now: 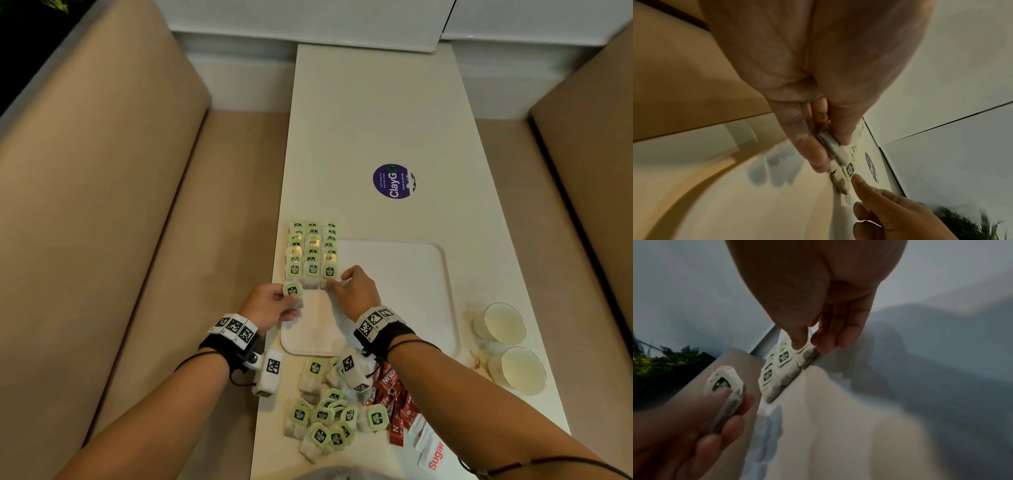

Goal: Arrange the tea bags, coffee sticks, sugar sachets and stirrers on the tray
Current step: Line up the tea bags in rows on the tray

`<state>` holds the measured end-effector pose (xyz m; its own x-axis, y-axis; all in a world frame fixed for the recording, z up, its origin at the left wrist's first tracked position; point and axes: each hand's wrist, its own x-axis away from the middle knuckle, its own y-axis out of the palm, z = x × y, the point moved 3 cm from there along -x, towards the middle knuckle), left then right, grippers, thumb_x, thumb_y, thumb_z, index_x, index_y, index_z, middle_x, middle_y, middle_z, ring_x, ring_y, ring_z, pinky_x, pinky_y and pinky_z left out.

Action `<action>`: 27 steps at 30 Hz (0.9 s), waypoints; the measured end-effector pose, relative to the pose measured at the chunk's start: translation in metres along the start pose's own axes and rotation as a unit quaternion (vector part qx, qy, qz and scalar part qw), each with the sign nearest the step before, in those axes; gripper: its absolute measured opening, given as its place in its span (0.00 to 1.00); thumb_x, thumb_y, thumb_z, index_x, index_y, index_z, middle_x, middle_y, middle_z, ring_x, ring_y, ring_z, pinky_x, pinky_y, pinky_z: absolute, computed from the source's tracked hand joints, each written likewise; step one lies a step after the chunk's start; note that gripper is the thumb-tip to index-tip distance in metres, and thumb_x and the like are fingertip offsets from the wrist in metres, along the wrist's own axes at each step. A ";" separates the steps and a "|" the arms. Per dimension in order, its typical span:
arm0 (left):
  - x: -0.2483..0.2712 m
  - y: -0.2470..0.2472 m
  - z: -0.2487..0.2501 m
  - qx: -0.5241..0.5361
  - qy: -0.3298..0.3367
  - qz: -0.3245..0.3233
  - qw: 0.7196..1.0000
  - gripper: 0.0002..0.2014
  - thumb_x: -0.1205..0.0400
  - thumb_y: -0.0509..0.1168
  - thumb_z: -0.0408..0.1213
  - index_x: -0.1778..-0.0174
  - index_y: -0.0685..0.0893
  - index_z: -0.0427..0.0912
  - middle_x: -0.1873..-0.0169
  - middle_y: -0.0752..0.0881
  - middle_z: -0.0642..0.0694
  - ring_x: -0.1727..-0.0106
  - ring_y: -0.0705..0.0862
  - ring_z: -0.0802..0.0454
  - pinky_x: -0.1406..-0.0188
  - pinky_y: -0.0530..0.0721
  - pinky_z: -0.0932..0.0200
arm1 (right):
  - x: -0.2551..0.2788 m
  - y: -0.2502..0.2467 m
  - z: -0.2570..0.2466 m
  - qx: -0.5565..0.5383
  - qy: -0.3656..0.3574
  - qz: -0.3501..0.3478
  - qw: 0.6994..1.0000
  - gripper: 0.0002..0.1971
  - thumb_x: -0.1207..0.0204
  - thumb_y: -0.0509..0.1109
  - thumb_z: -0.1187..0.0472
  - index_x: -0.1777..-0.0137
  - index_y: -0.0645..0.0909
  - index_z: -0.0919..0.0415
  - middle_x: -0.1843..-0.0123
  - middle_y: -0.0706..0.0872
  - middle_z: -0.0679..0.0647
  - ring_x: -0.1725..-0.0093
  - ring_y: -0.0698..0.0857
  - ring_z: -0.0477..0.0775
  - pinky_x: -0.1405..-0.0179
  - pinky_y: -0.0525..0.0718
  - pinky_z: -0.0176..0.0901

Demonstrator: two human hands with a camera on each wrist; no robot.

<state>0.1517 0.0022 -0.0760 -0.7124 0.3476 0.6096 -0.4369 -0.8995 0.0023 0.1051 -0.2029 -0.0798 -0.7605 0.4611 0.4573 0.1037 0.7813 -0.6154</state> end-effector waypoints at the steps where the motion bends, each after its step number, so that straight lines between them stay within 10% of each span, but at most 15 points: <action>1: -0.001 0.000 0.000 -0.003 0.000 0.005 1.000 0.03 0.15 0.67 0.26 0.53 0.87 0.33 0.60 0.90 0.37 0.68 0.88 0.52 0.66 0.89 0.64 | 0.001 0.001 -0.001 -0.013 -0.013 -0.007 1.000 0.16 0.22 0.72 0.44 0.45 0.76 0.53 0.53 0.84 0.48 0.54 0.84 0.53 0.55 0.81 0.47; 7: 0.000 0.001 0.001 0.004 0.017 -0.005 1.000 0.06 0.15 0.66 0.26 0.52 0.88 0.37 0.61 0.89 0.42 0.64 0.89 0.53 0.61 0.89 0.65 | 0.014 0.014 -0.016 -0.051 -0.138 -0.104 0.984 0.12 0.19 0.72 0.44 0.52 0.87 0.52 0.59 0.90 0.49 0.63 0.87 0.49 0.55 0.90 0.51; 16: 0.005 0.002 0.004 0.014 0.037 -0.027 0.999 0.07 0.15 0.66 0.23 0.49 0.88 0.37 0.57 0.90 0.38 0.58 0.90 0.49 0.57 0.89 0.63 | 0.030 0.028 -0.024 0.003 -0.175 -0.179 0.968 0.11 0.16 0.70 0.49 0.61 0.83 0.49 0.65 0.88 0.46 0.71 0.84 0.46 0.68 0.80 0.31; 27: 0.004 -0.005 0.001 0.001 0.032 0.007 0.999 0.05 0.16 0.68 0.25 0.48 0.88 0.33 0.56 0.91 0.34 0.59 0.90 0.47 0.59 0.90 0.61 | 0.019 0.032 -0.029 0.021 -0.150 -0.149 0.977 0.13 0.18 0.72 0.52 0.60 0.89 0.58 0.65 0.90 0.56 0.71 0.83 0.47 0.59 0.86 0.45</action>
<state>0.1516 0.0082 -0.0722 -0.7522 0.3503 0.5582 -0.4249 -0.9052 -0.0045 0.1129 -0.1566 -0.0723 -0.9073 0.0660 0.4152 -0.1728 0.8418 -0.5114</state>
